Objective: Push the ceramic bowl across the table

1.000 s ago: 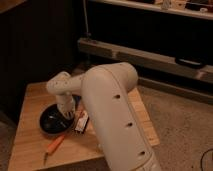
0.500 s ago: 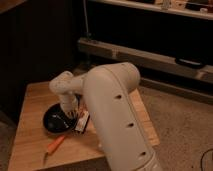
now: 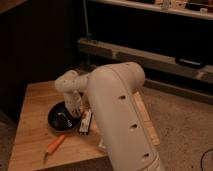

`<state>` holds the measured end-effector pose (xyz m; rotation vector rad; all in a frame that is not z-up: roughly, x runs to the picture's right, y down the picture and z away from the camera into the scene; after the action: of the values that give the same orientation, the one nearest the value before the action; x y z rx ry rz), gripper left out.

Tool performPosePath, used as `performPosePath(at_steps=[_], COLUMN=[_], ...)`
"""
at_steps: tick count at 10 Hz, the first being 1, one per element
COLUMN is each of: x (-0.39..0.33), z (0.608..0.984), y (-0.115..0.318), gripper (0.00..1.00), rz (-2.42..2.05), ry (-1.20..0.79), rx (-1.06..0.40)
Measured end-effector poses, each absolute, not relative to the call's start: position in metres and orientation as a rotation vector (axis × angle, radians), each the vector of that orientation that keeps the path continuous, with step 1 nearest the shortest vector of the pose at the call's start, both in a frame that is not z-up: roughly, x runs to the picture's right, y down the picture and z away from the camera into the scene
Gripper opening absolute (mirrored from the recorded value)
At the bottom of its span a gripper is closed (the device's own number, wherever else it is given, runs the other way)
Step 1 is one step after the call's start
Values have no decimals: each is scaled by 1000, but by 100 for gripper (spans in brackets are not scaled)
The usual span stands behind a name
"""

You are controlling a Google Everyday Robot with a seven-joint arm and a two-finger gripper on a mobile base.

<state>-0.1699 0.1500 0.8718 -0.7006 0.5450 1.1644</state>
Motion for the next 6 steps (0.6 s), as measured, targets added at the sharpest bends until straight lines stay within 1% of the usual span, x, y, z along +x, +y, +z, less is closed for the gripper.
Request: performPosePath(at_steps=[6], x=[-142], z=[873], y=[150], gripper=[0], rz=[1219], ry=[575], rx=[-679])
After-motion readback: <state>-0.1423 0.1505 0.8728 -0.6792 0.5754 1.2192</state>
